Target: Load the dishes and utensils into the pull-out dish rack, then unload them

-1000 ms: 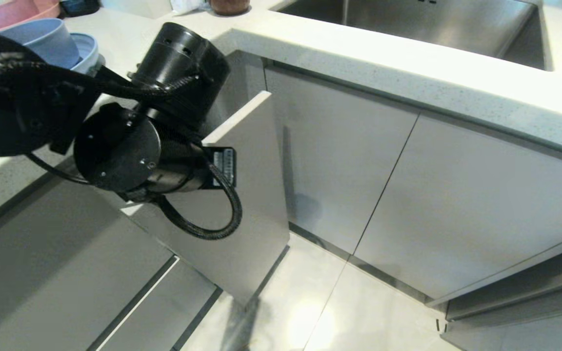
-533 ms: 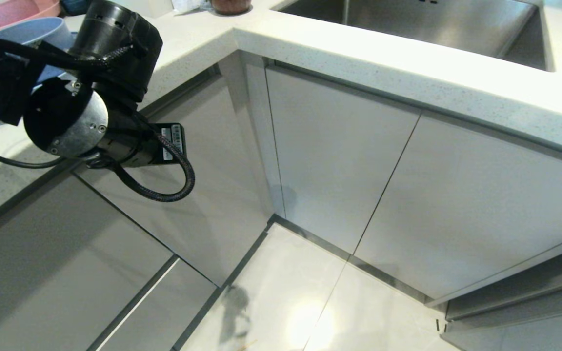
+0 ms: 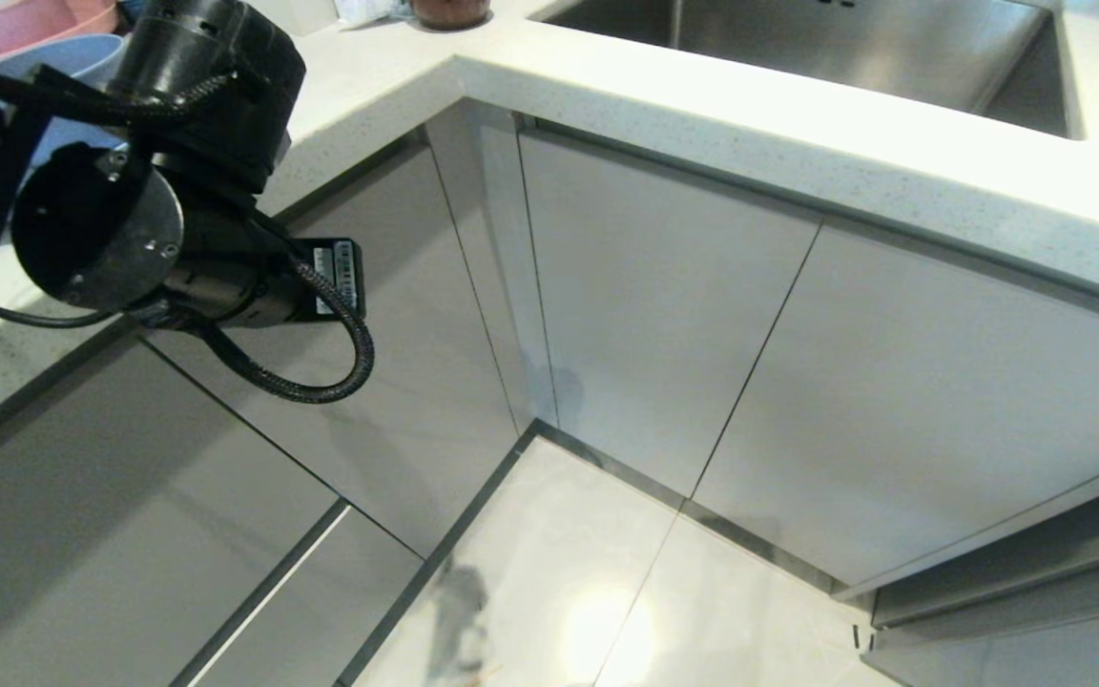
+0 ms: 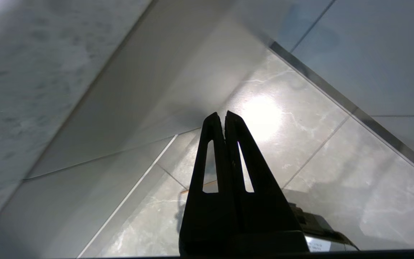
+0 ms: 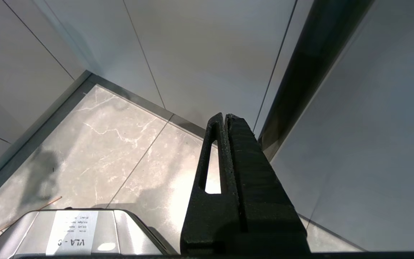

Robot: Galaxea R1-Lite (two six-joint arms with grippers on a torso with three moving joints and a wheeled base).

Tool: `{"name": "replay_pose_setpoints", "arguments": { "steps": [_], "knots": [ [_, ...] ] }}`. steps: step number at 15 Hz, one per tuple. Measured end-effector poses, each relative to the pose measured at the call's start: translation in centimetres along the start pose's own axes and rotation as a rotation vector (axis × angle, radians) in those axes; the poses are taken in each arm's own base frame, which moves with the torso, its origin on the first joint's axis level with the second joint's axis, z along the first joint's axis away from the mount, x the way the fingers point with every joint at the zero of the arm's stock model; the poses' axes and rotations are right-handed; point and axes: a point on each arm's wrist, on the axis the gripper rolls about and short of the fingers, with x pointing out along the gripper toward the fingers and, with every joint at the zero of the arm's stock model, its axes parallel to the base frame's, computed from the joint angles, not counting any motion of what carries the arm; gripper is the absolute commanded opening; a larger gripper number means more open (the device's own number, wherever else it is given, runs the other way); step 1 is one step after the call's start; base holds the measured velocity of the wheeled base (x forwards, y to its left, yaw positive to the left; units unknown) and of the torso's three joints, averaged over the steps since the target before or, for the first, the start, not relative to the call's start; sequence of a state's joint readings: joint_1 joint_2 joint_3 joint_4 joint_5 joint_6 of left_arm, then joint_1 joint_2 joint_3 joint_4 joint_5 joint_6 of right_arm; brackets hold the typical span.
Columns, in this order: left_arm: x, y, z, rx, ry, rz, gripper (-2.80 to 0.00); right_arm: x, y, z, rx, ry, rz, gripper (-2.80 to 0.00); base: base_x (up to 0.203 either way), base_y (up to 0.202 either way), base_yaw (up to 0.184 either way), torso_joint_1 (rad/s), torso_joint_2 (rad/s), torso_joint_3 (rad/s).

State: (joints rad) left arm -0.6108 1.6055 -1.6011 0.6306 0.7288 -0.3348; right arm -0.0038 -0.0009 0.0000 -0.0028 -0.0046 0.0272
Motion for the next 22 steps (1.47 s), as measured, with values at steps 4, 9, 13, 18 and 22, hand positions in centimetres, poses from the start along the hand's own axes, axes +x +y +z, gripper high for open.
{"name": "replay_pose_setpoints", "arguments": {
  "steps": [4,9,13,18,22],
  "knots": [
    [-4.4,2.2,0.2,0.018,-0.042,-0.207,-2.80,0.0,0.0,0.0,0.000,0.000,-0.001,-2.80,0.000,0.000,0.000,0.000,0.00,0.000],
    [-11.6,10.7,0.7,-0.028,-0.311,-0.486,-2.80,0.0,0.0,0.0,0.000,0.000,0.000,-2.80,0.000,0.000,0.000,0.000,0.00,0.000],
    [-17.7,17.1,-2.5,-0.061,-0.528,-0.440,-2.80,0.0,0.0,0.0,0.000,0.000,0.000,-2.80,0.000,0.000,0.000,0.000,0.00,0.000],
    [-21.6,18.0,-12.7,0.020,-0.626,-0.382,-2.80,0.0,0.0,0.0,0.000,0.000,-0.001,-2.80,0.000,0.000,0.000,0.000,0.00,0.000],
    [-20.1,17.6,-20.9,0.025,-0.618,-0.228,-2.80,0.0,0.0,0.0,0.000,0.000,-0.001,-2.80,0.000,0.000,0.000,0.000,0.00,0.000]
  ]
}}
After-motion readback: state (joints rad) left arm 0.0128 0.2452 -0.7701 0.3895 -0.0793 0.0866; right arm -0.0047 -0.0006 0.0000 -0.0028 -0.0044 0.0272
